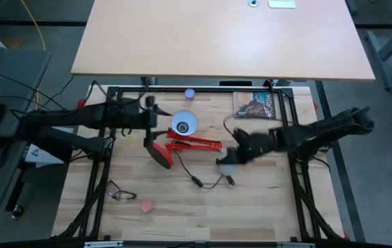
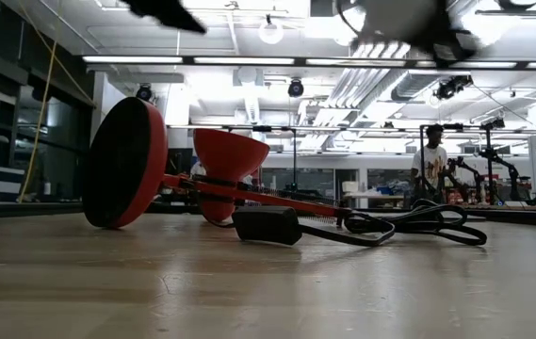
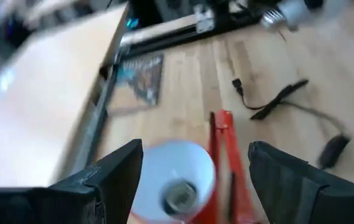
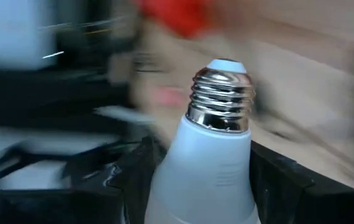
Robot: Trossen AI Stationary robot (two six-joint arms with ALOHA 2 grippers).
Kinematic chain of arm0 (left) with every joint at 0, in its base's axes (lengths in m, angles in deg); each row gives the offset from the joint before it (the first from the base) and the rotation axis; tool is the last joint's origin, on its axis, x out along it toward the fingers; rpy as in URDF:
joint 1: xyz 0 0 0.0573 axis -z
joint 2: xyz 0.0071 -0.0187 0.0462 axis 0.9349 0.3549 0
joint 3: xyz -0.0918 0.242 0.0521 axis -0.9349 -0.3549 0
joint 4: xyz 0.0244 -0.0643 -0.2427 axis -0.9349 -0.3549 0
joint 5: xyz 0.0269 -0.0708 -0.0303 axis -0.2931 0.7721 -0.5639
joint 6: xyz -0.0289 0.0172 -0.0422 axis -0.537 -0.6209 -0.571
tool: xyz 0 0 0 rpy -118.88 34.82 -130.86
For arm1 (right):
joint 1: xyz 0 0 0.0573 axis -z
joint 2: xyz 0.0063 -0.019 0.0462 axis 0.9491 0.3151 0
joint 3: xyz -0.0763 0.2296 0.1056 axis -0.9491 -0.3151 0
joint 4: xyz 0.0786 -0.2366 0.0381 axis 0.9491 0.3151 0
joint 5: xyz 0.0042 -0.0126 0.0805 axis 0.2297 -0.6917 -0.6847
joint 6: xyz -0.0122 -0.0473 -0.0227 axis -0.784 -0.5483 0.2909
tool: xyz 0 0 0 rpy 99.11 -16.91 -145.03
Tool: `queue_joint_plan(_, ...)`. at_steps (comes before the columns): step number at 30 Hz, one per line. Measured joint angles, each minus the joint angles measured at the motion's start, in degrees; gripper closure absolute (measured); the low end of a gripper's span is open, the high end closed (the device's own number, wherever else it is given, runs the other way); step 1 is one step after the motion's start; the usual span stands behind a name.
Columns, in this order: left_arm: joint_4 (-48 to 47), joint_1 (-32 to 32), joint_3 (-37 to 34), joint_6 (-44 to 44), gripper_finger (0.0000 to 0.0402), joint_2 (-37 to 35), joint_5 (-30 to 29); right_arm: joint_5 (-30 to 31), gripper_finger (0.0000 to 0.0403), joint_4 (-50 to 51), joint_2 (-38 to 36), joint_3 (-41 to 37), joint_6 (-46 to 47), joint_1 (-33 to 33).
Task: Screw lightbulb
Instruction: Insert the lightbulb into the desk lamp
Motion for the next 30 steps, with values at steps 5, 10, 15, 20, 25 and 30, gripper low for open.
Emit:
queue_joint_plan(5,0.1,3.6,7.4,9.8,0.0128,7.2,0.4,-17.4,0.0195,-20.9,0.4,0.1,-8.0,8.5)
queue_joint_plan(10,0.8,6.9,14.8,7.6,0.0128,12.3,5.7,-27.2,0.0195,-24.9,0.8,1.5,-10.0,12.4)
queue_joint_plan(15,6.7,8.8,19.6,8.3,0.0128,17.3,8.3,-35.7,0.0194,-29.5,3.9,5.6,-11.4,12.8)
queue_joint_plan(20,10.7,9.0,23.3,4.3,0.0128,22.7,11.4,-42.6,0.0194,-30.3,9.2,12.7,-15.5,12.3)
queue_joint_plan(25,12.8,9.1,27.1,-0.8,0.0128,23.9,13.1,-48.3,0.0194,-28.8,12.1,18.2,-18.3,12.2)
queue_joint_plan(30,13.2,10.4,27.8,-3.7,0.0128,21.9,16.7,-49.8,0.0194,-25.2,11.6,20.4,-21.6,12.8)
